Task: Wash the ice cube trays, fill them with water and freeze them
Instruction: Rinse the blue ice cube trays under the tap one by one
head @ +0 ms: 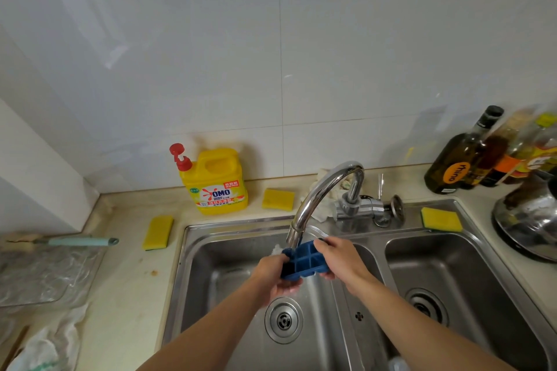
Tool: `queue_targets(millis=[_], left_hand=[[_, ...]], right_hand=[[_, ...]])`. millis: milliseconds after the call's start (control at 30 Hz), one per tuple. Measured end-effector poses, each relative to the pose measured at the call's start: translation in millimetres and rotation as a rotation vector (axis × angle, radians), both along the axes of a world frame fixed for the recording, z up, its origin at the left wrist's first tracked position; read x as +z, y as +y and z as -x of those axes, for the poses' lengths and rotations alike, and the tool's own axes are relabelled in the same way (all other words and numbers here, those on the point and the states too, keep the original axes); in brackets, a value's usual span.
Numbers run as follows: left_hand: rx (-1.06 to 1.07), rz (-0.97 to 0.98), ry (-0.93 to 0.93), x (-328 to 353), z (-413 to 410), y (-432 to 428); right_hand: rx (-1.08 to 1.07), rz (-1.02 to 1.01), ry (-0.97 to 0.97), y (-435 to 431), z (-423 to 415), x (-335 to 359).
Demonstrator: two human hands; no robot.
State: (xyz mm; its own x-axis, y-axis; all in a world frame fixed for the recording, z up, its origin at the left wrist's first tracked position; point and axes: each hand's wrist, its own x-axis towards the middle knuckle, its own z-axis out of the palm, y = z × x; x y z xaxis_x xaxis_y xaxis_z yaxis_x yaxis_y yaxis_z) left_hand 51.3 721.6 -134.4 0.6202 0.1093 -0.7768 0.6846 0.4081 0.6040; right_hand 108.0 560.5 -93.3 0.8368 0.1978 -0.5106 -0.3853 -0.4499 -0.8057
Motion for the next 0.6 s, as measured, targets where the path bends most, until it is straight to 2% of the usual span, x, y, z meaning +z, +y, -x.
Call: queue_targets(millis=[300,400,600], left_hand=[[0.047,0.011,0.018,3.3,-1.0,4.1],[0.046,-0.046,-0.017,1.6,-3.3,6.5],[0.055,-0.570,-0.238,4.2,-9.9,17.6]], right_hand=[[0.054,0.019,-0.048,6.0,2.0,0.5],[0.059,0.020,-0.055,8.1,1.4,-1.9],[0.038,-0.072,0.107,11.3,2.8,-4.2]])
